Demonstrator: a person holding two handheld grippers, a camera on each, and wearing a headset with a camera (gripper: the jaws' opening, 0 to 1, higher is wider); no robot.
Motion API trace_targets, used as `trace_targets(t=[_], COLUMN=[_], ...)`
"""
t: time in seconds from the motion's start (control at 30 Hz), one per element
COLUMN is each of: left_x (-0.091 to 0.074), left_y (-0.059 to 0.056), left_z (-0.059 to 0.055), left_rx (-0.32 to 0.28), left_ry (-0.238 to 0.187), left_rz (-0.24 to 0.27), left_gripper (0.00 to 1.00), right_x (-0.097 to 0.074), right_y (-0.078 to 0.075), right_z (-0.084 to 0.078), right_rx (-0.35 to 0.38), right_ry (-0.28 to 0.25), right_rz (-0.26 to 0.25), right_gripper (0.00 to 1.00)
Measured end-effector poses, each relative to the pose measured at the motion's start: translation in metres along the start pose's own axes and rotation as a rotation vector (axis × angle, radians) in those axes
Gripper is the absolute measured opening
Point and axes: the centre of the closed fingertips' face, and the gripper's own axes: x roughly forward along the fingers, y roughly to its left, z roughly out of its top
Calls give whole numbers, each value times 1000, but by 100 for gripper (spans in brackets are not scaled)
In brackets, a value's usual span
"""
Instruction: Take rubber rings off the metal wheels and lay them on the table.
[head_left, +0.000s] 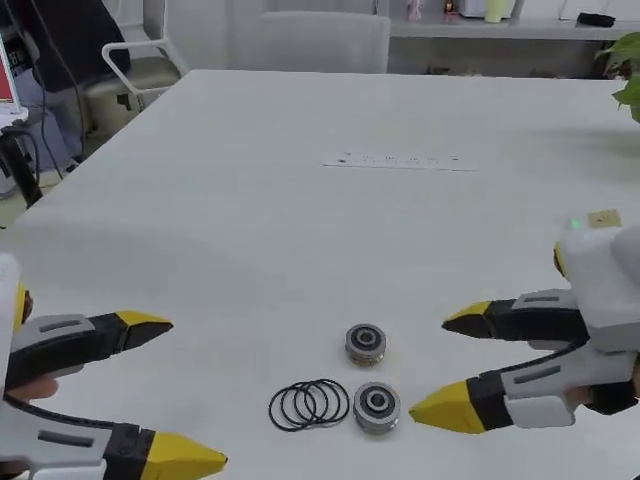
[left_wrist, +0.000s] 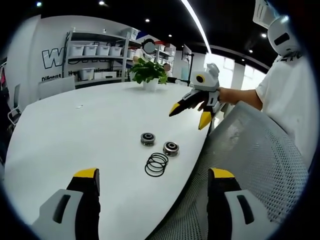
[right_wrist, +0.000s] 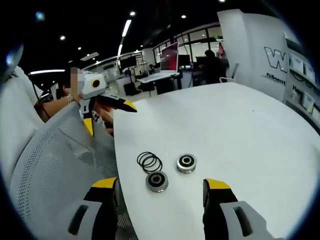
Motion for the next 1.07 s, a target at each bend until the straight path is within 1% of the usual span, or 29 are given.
trace_targets(t=[0.07, 0.17, 0.33, 0.47, 0.53, 0.63, 0.67, 0.73, 0.83, 0.93, 1.07], left_x=[-1, -1, -1, -1, -1, -1, -1, 0, -1, -1, 0], left_y=[1, 2, 2, 3, 3, 2, 1, 0, -1, -1, -2], left_z=[1, 1, 1, 1, 1, 1, 1, 1, 1, 2, 0], left_rx=[-6, -14, -25, -33, -40, -44, -44, -47, -50, -53, -55], left_ry=[-6, -14, -17, -21, -23, -21, -21, -20, -17, -20, -4], left_rz=[5, 11, 17, 21, 23, 26, 26, 28, 34, 40, 46], left_gripper=[87, 87, 87, 86, 86, 86, 86, 86, 86, 85, 85], right_x=[-5, -13, -26, -37, -42, -47, -50, -55, -60, -62, -62], right_y=[-1, -2, 3, 1, 1, -1, -4, -5, -5, -3, -1], right_z=[-2, -6, -10, -12, -16, -23, -27, -32, -37, -47, -53], right_rx=[10, 45, 68, 80, 92, 114, 119, 127, 154, 164, 182], right_ry=[-11, -40, -97, -149, -160, -159, -160, -163, -175, -155, -141], right_rz=[-13, -39, -43, -88, -105, -129, -152, -180, -193, -207, -208], right_gripper=[70, 74, 78, 82, 85, 88, 89, 89, 89, 88, 88])
